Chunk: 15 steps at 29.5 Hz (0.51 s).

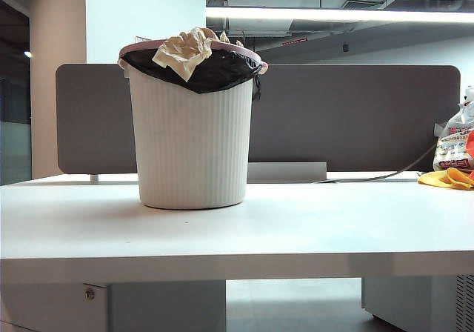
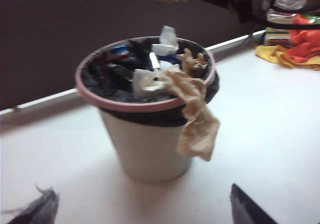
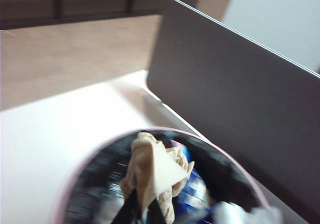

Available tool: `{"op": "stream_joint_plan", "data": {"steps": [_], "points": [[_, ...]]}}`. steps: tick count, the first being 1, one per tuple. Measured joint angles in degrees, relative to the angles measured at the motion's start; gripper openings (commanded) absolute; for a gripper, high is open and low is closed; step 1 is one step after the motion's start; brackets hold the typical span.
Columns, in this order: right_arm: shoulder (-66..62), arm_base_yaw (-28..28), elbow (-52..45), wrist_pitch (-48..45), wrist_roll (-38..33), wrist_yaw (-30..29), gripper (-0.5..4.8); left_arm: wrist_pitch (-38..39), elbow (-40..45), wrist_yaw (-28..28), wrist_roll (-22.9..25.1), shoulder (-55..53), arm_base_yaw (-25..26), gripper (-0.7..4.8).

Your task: Pick up all the trash on the table and put it in the trash can.

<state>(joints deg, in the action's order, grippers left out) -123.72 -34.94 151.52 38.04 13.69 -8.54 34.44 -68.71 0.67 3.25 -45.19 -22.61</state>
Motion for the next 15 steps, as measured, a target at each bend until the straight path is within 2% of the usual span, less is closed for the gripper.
{"op": "stream_joint_plan", "data": {"steps": [6, 12, 14, 15], "points": [[-0.7, 4.8, 0.1, -2.3, -0.6, -0.2, -0.01, -2.7, 0.0, 1.6, -1.6, -3.8, 0.0, 4.79], [-5.0, 5.5, 0.1, -2.1, -1.8, -0.2, 0.11, -2.9, 0.1, 2.4, -2.5, -5.2, -0.1, 4.79], [-6.1, 5.5, -0.2, -1.4, -1.9, -0.2, 1.0, -3.0, 0.1, 2.3, -2.7, -5.0, 0.0, 4.79], [-6.4, 5.5, -0.3, -1.2, -1.8, -0.2, 1.63, -3.0, 0.1, 2.3, -2.7, -5.0, 0.0, 4.79]]}}
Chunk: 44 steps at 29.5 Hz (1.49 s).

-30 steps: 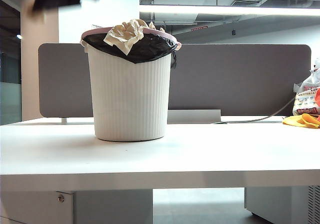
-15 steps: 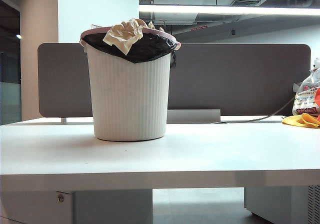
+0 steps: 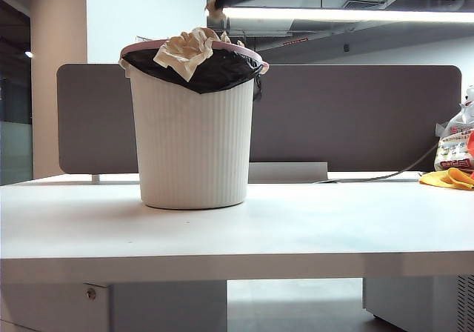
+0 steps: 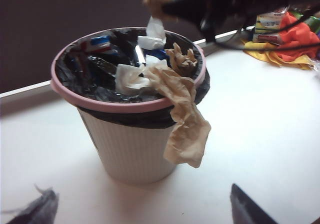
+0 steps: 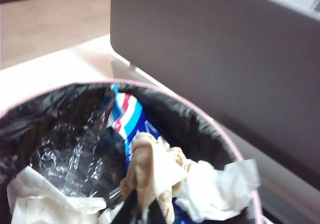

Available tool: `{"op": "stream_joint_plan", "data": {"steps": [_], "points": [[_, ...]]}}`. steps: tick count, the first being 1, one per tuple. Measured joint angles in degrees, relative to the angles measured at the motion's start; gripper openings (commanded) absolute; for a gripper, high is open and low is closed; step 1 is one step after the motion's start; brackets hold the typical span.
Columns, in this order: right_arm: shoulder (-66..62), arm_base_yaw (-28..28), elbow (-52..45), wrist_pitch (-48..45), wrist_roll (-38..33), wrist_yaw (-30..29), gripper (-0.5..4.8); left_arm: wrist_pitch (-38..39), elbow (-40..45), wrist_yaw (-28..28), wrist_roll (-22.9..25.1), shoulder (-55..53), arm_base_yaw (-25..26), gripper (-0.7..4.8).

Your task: Pick up all the trash on the table and put it in the trash can.

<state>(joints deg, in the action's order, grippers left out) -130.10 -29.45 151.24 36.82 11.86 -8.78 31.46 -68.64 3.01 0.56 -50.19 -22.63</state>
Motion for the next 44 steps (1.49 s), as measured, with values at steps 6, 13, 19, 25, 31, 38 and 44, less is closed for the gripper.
{"op": "stream_joint_plan", "data": {"steps": [6, 13, 19, 25, 31, 38, 44], "points": [[-0.1, -0.1, 0.1, -0.2, 0.0, -0.2, 4.79, 0.0, 0.0, 0.0, 0.0, 0.0, 0.0, 4.79], [-0.1, 0.0, 0.1, -0.5, 0.3, -0.2, 4.79, 0.0, 0.0, 0.0, 0.0, 0.0, 0.0, 4.79], [-0.1, -0.3, 0.1, -0.5, 0.4, -5.3, 4.62, 0.0, 0.0, 0.0, 0.0, 0.0, 0.0, 4.79], [-0.1, -1.2, 0.1, 0.6, 0.4, -6.4, 4.62, 0.1, 0.0, 0.0, 0.0, 0.0, 0.0, 4.79], [0.0, -1.0, -2.8, 1.2, 0.4, -5.4, 4.62, 0.2, 0.0, 0.9, 0.0, 0.0, 0.0, 4.79], [-0.2, -0.7, -9.2, 1.5, 0.2, -3.9, 4.62, 1.3, 0.0, 1.0, 0.0, 0.0, 0.0, 4.79], [0.0, -1.2, -8.3, 1.3, 0.7, -3.4, 4.62, 1.8, 0.0, 1.0, 0.0, 0.0, 0.0, 4.79]]}}
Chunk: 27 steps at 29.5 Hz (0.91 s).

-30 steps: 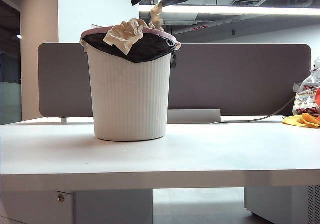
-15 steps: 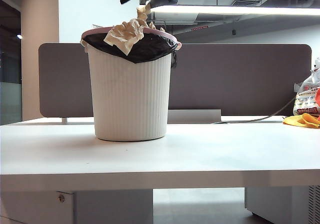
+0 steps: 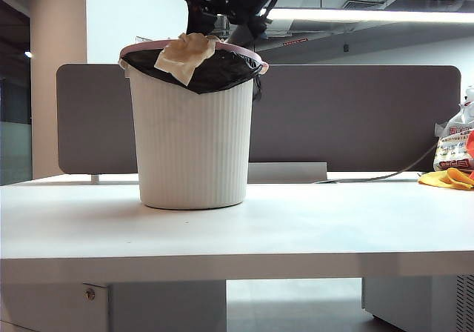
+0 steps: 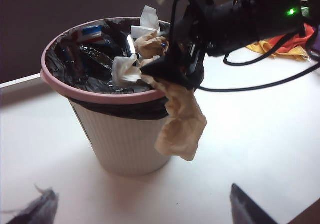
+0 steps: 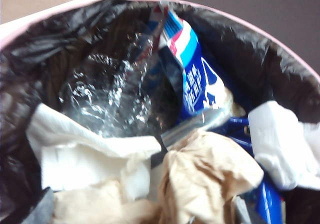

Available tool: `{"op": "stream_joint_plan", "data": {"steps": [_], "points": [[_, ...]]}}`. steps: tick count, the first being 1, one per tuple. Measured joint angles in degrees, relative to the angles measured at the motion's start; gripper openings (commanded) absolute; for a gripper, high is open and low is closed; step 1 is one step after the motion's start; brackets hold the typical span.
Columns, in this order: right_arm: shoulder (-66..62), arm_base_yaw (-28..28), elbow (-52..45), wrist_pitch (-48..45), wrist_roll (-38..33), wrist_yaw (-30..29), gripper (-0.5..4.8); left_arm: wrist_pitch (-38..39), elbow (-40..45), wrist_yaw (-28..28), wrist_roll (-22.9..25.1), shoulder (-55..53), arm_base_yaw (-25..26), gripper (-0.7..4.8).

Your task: Pick up all the trash on the table and put it in the trash can.

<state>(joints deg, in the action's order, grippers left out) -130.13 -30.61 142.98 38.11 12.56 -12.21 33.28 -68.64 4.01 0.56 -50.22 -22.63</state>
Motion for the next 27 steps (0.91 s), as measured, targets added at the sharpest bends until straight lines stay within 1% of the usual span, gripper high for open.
{"op": "stream_joint_plan", "data": {"steps": [10, 11, 14, 15, 16, 17, 18, 19, 20, 24, 25, 26, 27], "points": [[0.3, -0.1, 7.6, -2.7, 2.0, 0.0, 4.58, 0.0, 0.0, 0.0, 0.0, 0.0, 0.0, 4.79], [0.3, -0.1, 7.8, -2.8, 2.3, 0.0, 4.48, -0.1, 0.0, 0.0, 0.0, 0.0, 0.0, 4.79], [0.3, -0.1, 7.8, -2.3, 4.7, 0.0, 3.89, 0.0, 0.0, 0.0, 0.0, 0.0, 0.0, 4.79], [0.3, -0.2, 7.8, -1.7, 6.2, 0.2, 3.56, 0.0, 0.0, 0.0, 0.0, 0.0, 0.0, 4.79], [0.3, -0.4, 7.8, -0.8, 8.4, 0.7, 3.08, -0.1, 0.0, 0.0, 0.0, 0.0, 0.0, 4.79], [0.3, -0.5, 7.8, 0.1, 10.4, 1.1, 2.29, 0.0, 0.0, 0.0, 0.0, 0.0, 0.0, 4.79], [0.3, -0.8, 7.8, 0.5, 11.5, 1.5, 1.24, -0.1, 0.0, 0.0, 0.0, 0.0, 0.0, 4.79], [0.2, -1.1, 7.8, 0.7, 12.3, 2.1, 0.59, 0.0, 0.0, 0.0, 0.0, 0.0, 0.0, 4.79], [0.1, -1.4, 7.8, 0.8, 12.7, 2.5, 0.28, 0.0, 0.0, 0.0, 0.0, 0.0, 0.0, 4.79], [0.1, -1.7, 7.8, 0.3, 14.4, 3.8, 0.32, 0.0, 0.0, 0.0, 0.0, 0.0, 0.0, 4.79], [0.1, -1.7, 7.8, -0.3, 14.3, 4.2, 0.47, -0.1, 0.0, 0.0, 0.0, 0.0, 0.0, 4.79], [0.1, -1.6, 7.8, -0.7, 14.3, 4.3, 0.75, -0.1, 0.0, 0.0, 0.0, 0.0, 0.0, 4.79], [0.1, -1.6, 7.8, -1.0, 14.4, 4.5, 1.19, 0.0, 0.0, 0.0, 0.1, 0.0, 0.0, 4.79]]}}
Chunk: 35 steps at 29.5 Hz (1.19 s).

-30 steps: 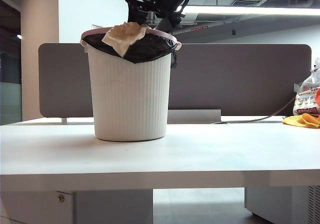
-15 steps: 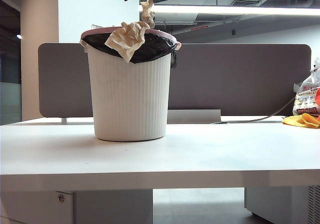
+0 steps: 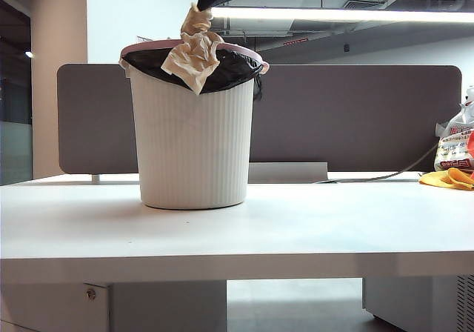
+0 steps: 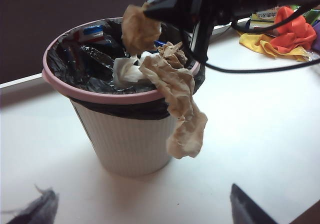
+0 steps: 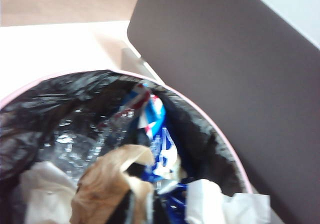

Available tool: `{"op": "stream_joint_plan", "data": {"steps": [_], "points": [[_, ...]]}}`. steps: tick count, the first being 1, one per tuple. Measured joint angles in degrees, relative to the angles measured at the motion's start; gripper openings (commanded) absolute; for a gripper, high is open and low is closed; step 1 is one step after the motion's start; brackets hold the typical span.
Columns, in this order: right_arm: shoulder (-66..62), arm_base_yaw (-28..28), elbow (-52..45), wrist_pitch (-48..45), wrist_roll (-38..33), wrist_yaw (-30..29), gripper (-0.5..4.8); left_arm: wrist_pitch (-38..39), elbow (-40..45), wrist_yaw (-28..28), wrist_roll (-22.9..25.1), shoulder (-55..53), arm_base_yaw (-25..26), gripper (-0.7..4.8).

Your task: Pick up all the trash on the table and put it in the trash can.

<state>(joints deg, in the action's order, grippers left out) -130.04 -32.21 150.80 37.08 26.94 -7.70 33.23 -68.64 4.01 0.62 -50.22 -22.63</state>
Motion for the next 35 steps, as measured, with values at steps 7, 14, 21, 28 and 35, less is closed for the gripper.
{"op": "stream_joint_plan", "data": {"steps": [7, 14, 21, 28, 35], "points": [[0.0, 0.2, 0.0, -0.8, 0.4, 0.2, 3.31, 0.0, 0.0, 0.0, 0.2, 0.0, 0.0, 4.79], [0.0, 0.0, 0.0, -0.8, 2.0, 0.3, 4.79, 0.0, 0.0, 0.0, 0.2, 0.0, 0.0, 4.79], [0.0, -0.9, 0.0, -1.4, 4.5, 1.0, 4.79, 0.0, 0.0, 0.0, 0.2, 0.0, 0.0, 4.79], [0.0, -0.9, -0.1, -2.0, 4.7, 1.1, 4.09, 0.0, 0.0, 0.0, 0.2, 0.0, 0.0, 4.79], [0.0, -0.9, -0.3, 0.0, 4.7, 1.1, 0.88, 0.0, 0.0, 0.0, 0.2, 0.0, 0.0, 4.79]]}}
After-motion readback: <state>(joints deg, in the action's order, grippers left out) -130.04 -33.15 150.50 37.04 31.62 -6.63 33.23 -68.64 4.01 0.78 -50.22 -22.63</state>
